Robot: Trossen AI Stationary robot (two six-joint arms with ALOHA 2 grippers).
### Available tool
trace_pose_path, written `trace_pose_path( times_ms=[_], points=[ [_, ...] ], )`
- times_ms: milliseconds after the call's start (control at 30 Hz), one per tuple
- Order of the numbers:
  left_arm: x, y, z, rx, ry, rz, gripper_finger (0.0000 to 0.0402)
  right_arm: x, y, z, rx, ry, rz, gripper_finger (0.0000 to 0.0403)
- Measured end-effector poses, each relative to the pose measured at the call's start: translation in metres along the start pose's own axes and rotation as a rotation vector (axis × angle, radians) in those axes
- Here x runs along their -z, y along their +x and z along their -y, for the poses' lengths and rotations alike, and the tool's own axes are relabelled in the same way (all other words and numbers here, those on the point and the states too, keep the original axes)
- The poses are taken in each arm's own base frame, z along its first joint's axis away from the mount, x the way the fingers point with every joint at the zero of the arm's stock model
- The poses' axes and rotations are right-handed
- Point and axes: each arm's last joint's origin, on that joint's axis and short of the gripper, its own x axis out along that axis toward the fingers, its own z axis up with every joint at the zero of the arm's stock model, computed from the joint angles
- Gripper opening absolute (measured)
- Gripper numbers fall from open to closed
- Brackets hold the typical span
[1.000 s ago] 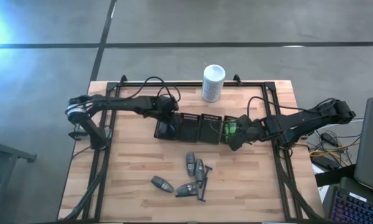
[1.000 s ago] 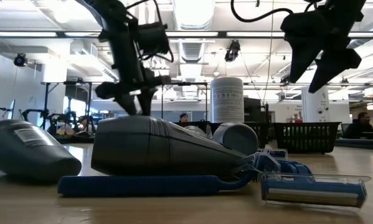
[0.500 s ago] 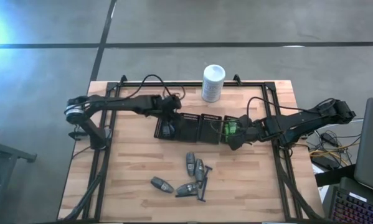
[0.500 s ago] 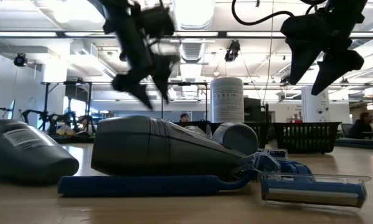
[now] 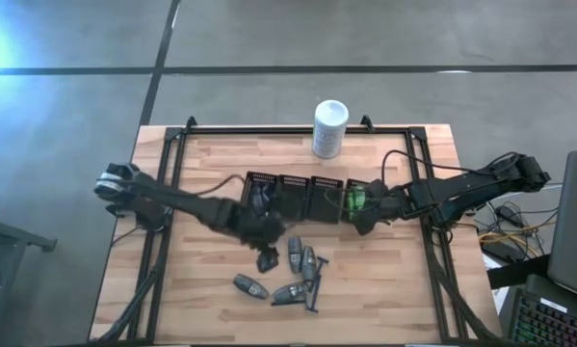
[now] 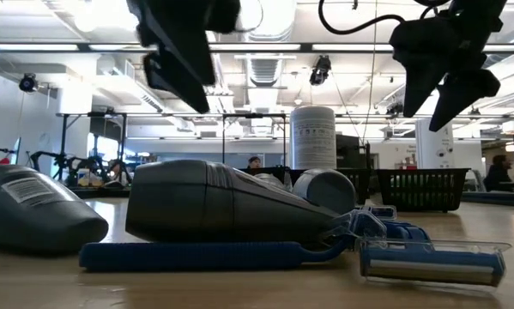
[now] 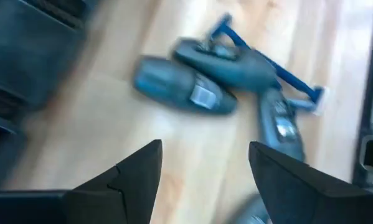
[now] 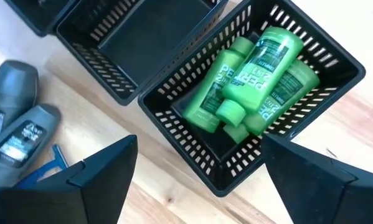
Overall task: Pick & Place Travel size toiletries
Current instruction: Put the gray deodorant into the middle left black bin
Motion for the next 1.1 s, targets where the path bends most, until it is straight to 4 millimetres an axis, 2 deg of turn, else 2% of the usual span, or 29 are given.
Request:
trace_pose_path(
  times_ms=[67,200,400,600,867,1100],
  points=[
    [0.012,-0.001,0.016,0.024,0.063,-0.012,0.0243,0.0,0.0,0.0,-0.003,-0.025,-0.006,0.0345],
    [0.04,-0.003,0.048,0.089,0.316,-0.055,0.0242,0.001,0.0,0.0,-0.013,-0.074,-0.023,0.0355],
    [0.074,0.01,0.073,0.083,0.458,-0.13,0.0244,0.001,0.0,-0.001,-0.028,-0.077,-0.041,0.0357],
    [0.088,0.028,0.072,-0.007,0.476,-0.21,0.0273,0.002,0.001,-0.002,-0.037,-0.073,-0.045,0.0339],
    [0.096,0.039,0.067,-0.034,0.626,-0.309,0.0337,0.001,0.001,-0.002,-0.039,-0.059,-0.044,0.0313],
    [0.101,0.063,0.06,-0.042,0.664,-0.396,0.0346,0.002,0.003,-0.001,-0.029,-0.04,-0.037,0.0294]
  ],
)
